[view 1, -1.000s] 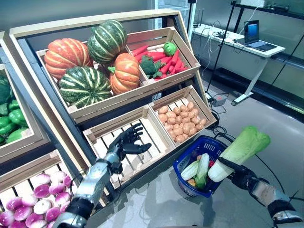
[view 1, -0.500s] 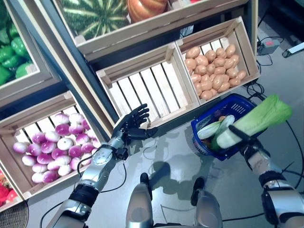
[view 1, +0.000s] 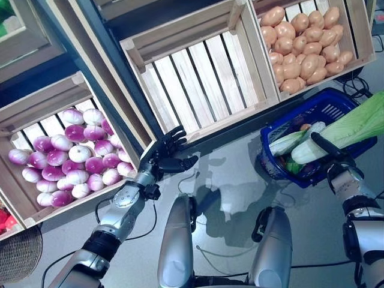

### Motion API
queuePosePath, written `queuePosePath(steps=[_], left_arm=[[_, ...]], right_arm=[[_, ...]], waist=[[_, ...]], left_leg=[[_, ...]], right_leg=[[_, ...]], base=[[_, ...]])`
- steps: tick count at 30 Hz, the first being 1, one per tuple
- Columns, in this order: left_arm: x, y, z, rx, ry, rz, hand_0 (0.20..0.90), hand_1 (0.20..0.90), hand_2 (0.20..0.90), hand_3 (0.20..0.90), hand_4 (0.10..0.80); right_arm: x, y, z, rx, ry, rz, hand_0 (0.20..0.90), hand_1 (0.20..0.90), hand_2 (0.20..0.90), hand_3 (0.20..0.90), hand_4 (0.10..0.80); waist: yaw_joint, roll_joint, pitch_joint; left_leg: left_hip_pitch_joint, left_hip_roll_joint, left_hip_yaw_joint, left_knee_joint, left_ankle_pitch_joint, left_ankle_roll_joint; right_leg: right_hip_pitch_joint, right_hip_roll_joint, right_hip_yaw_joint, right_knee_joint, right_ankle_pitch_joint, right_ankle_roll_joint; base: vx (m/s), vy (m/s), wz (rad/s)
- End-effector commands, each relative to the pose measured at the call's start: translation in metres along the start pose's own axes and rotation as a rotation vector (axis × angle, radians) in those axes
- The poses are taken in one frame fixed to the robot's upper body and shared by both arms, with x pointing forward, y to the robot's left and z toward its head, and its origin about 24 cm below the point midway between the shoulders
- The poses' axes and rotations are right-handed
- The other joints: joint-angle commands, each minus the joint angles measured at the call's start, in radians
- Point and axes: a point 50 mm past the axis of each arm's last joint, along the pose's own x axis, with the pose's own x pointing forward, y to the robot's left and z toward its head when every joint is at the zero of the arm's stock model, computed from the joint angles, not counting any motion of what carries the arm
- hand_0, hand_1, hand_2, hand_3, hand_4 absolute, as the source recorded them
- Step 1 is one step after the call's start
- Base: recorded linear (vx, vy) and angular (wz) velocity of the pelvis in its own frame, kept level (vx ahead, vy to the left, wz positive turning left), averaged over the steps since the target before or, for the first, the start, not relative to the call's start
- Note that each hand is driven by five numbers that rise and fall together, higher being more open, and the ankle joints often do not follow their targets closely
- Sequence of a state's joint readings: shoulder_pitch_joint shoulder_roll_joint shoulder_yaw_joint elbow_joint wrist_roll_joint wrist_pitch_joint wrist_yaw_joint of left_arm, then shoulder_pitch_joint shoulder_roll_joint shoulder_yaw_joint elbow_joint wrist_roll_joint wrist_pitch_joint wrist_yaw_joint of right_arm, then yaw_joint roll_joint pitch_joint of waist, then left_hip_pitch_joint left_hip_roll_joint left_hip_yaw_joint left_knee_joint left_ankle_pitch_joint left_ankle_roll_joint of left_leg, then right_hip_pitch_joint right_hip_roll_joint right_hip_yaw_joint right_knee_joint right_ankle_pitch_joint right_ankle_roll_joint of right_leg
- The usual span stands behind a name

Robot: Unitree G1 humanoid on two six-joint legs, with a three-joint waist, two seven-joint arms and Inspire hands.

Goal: Put vegetables into the basket

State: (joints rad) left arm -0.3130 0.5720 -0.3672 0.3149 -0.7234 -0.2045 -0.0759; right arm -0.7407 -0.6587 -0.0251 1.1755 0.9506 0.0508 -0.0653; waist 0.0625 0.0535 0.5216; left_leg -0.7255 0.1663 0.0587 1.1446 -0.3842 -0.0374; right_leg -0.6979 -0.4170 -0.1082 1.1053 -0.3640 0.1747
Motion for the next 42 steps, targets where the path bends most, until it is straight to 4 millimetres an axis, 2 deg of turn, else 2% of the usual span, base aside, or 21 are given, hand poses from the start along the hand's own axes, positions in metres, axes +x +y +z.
queuePosePath(steps=[1, 11, 13, 20, 26, 27, 32, 33, 34, 37, 38, 41, 42], left_arm=[[0.009, -0.006, 0.052, -0.03, -0.278, -0.053, 0.9, 0.9, 0.9, 0.9, 0.8], [0.007, 0.0, 0.055, -0.042, -0.281, -0.049, 0.9, 0.9, 0.9, 0.9, 0.8], [0.007, 0.001, 0.056, -0.044, -0.283, -0.049, 0.9, 0.9, 0.9, 0.9, 0.8], [0.007, 0.006, 0.058, -0.037, -0.269, -0.054, 0.9, 0.9, 0.9, 0.9, 0.8], [0.008, 0.008, 0.055, -0.033, -0.234, -0.062, 0.9, 0.9, 0.9, 0.9, 0.8], [0.008, 0.008, 0.053, -0.025, -0.224, -0.059, 0.9, 0.9, 0.9, 0.9, 0.8], [0.008, 0.01, 0.028, 0.029, -0.104, -0.024, 0.9, 0.9, 0.9, 0.9, 0.8], [0.007, 0.009, 0.025, 0.028, -0.089, -0.023, 0.9, 0.9, 0.9, 0.9, 0.8], [0.005, 0.008, 0.016, 0.029, -0.05, -0.014, 0.9, 0.9, 0.9, 0.9, 0.8], [0.0, 0.006, -0.002, 0.027, 0.019, 0.012, 0.9, 0.9, 0.9, 0.9, 0.8], [-0.007, 0.005, -0.014, 0.022, 0.061, 0.025, 0.9, 0.9, 0.9, 0.9, 0.8], [-0.021, 0.003, -0.036, 0.034, 0.136, 0.039, 0.9, 0.9, 0.9, 0.9, 0.8], [-0.031, 0.0, -0.05, 0.023, 0.183, 0.038, 0.9, 0.9, 0.9, 0.9, 0.8]], right_arm=[[-0.005, 0.004, 0.081, 0.016, -0.255, 0.012, 0.9, 0.9, 0.9, 0.9, 0.8], [-0.007, -0.007, 0.085, 0.029, -0.261, 0.025, 0.9, 0.9, 0.9, 0.9, 0.8], [-0.007, -0.007, 0.086, 0.025, -0.259, 0.025, 0.9, 0.9, 0.9, 0.9, 0.8], [-0.007, -0.011, 0.082, 0.02, -0.243, 0.035, 0.9, 0.9, 0.9, 0.9, 0.8], [-0.005, -0.008, 0.062, 0.037, -0.191, 0.058, 0.9, 0.9, 0.9, 0.9, 0.8], [-0.004, -0.008, 0.054, 0.046, -0.175, 0.068, 0.9, 0.9, 0.9, 0.9, 0.8], [-0.005, 0.0, -0.008, 0.123, -0.057, 0.134, 0.9, 0.9, 0.9, 0.9, 0.8], [-0.006, 0.001, -0.014, 0.126, -0.046, 0.137, 0.9, 0.9, 0.9, 0.9, 0.8], [-0.009, 0.006, -0.032, 0.147, -0.022, 0.168, 0.9, 0.9, 0.9, 0.9, 0.8], [-0.016, 0.014, -0.059, 0.143, 0.004, 0.203, 0.9, 0.9, 0.9, 0.9, 0.8], [-0.022, 0.012, -0.075, 0.131, 0.022, 0.211, 0.9, 0.9, 0.9, 0.9, 0.8], [-0.037, 0.011, -0.104, 0.13, 0.056, 0.236, 0.9, 0.9, 0.9, 0.9, 0.8], [-0.049, 0.011, -0.124, 0.129, 0.081, 0.255, 0.9, 0.9, 0.9, 0.9, 0.8]], waist=[[-0.004, 0.012, -0.041], [-0.003, -0.001, -0.07], [-0.005, -0.005, -0.075], [0.0, -0.02, -0.114], [0.005, -0.038, -0.161], [0.006, -0.041, -0.174], [0.004, -0.067, -0.251], [0.004, -0.07, -0.261], [-0.001, -0.076, -0.288], [-0.006, -0.082, -0.332], [-0.008, -0.082, -0.354], [-0.018, -0.078, -0.379], [-0.024, -0.074, -0.396]], left_leg=[[0.069, 0.044, -0.036, 0.036, -0.133, -0.037], [0.086, 0.056, -0.039, 0.019, -0.134, -0.044], [0.086, 0.057, -0.034, -0.005, -0.103, -0.039], [0.163, 0.067, -0.021, -0.113, -0.063, -0.041], [0.255, 0.072, -0.003, -0.257, -0.002, -0.046], [0.277, 0.072, 0.0, -0.296, 0.015, -0.046], [0.443, 0.052, 0.03, -0.572, 0.157, -0.042], [0.464, 0.05, 0.037, -0.601, 0.169, -0.043], [0.515, 0.04, 0.053, -0.674, 0.202, -0.042], [0.588, 0.021, 0.075, -0.791, 0.252, -0.045], [0.634, 0.011, 0.087, -0.853, 0.272, -0.045], [0.701, 0.0, 0.102, -0.962, 0.316, -0.048], [0.736, -0.007, 0.108, -1.029, 0.346, -0.05]], right_leg=[[0.03, 0.023, -0.004, 0.013, -0.019, -0.091], [0.035, 0.032, -0.003, 0.012, -0.026, -0.082], [0.037, 0.032, -0.007, -0.011, 0.0, -0.091], [0.112, 0.038, -0.022, -0.094, 0.031, -0.083], [0.21, 0.049, -0.053, -0.212, 0.082, -0.079], [0.233, 0.054, -0.06, -0.246, 0.095, -0.078], [0.411, 0.103, -0.1, -0.519, 0.204, -0.066], [0.436, 0.112, -0.104, -0.557, 0.213, -0.065], [0.493, 0.135, -0.111, -0.648, 0.242, -0.062], [0.572, 0.163, -0.122, -0.785, 0.285, -0.052], [0.622, 0.177, -0.126, -0.856, 0.304, -0.049], [0.687, 0.197, -0.128, -0.958, 0.339, -0.042], [0.716, 0.209, -0.124, -1.015, 0.364, -0.038]], base=[[0.0, 0.0, 0.0], [0.003, -0.007, -0.03], [-0.06, 0.0, -0.01], [0.009, -0.004, -0.01], [0.03, -0.004, -0.01], [0.051, -0.01, -0.04], [0.096, -0.018, -0.06], [0.18, -0.022, -0.12], [0.167, -0.025, -0.19], [0.17, -0.008, -0.17], [0.163, 0.01, -0.08], [0.102, 0.023, -0.14], [0.057, 0.035, -0.04]])
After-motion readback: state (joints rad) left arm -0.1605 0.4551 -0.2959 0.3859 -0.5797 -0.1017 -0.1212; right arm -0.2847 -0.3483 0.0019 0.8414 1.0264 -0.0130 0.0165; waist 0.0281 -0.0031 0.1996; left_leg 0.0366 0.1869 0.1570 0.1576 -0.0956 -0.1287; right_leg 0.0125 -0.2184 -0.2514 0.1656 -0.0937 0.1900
